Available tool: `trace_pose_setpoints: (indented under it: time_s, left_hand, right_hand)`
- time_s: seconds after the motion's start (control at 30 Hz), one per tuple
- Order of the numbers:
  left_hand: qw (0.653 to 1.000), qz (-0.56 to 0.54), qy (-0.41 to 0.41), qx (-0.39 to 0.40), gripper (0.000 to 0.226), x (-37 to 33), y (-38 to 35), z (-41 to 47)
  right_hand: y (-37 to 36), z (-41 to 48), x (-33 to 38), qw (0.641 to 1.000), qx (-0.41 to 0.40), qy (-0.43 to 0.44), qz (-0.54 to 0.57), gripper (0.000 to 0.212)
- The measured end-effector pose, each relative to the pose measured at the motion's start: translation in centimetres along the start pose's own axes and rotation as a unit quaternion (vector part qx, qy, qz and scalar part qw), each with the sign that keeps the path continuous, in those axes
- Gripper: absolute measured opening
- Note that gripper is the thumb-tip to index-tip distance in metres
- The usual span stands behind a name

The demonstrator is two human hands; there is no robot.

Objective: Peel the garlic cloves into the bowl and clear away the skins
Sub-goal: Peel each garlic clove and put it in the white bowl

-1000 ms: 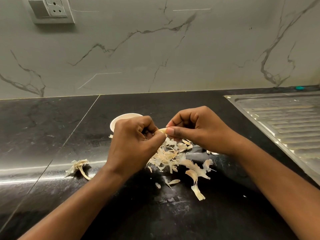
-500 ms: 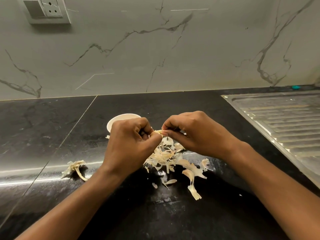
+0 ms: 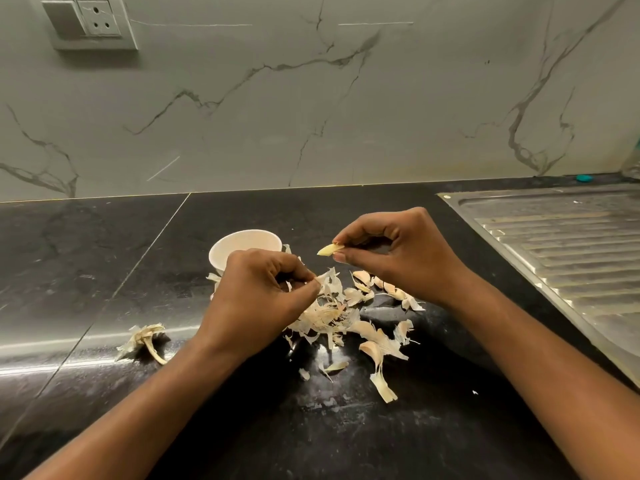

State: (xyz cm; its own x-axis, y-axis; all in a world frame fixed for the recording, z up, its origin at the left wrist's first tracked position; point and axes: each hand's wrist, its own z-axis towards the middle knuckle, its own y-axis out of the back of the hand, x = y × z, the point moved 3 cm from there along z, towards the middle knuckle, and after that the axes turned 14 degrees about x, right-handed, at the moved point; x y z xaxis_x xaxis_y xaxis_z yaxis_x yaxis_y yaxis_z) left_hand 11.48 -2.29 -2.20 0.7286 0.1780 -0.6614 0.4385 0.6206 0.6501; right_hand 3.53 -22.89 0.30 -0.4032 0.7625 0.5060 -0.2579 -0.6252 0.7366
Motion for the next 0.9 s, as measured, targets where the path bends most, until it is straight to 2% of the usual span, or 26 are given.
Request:
trace_pose_setpoints:
  time_s: [0.1,0.23,0.4,0.57,0.7,0.9]
  left_hand:
    - [1.0,-0.009,-0.007,0.021,0.01,-0.1,-0.2,0.1]
    - [1.0,0.005,-0.012,0.026,0.023,0.0,-0.3,0.2]
    - [0.998,0.061,-0.004,0.025,0.007,0.2,-0.4,0.0]
    - [0.996,0.075,-0.006,0.036,0.007,-0.6,-0.8,-0.2]
    - [0.995,0.087,0.005,0.047,0.015,-0.9,-1.0,-0.3]
    - [0.998,0.047,0.05,-0.006,0.018,-0.4,0.1,-0.2]
  right_hand:
    - [-0.2,0.0,-0.1,1.0,0.005,-0.002,0.026,0.018]
    - [-0.4,0.0,-0.6,0.999,0.002,-0.015,0.045,0.019]
    - [-0.9,0.1,-0.9,0.994,-0.004,-0.038,0.104,0.018]
    - [-1.7,1.2,-0.5,0.976,-0.043,-0.076,0.201,0.017]
    - [-3.1,4.1,-0.2,0.968,0.01,-0.119,0.222,0.016]
    - [-4.4,7.0,0.0,0.96,0.059,-0.149,0.228,0.014]
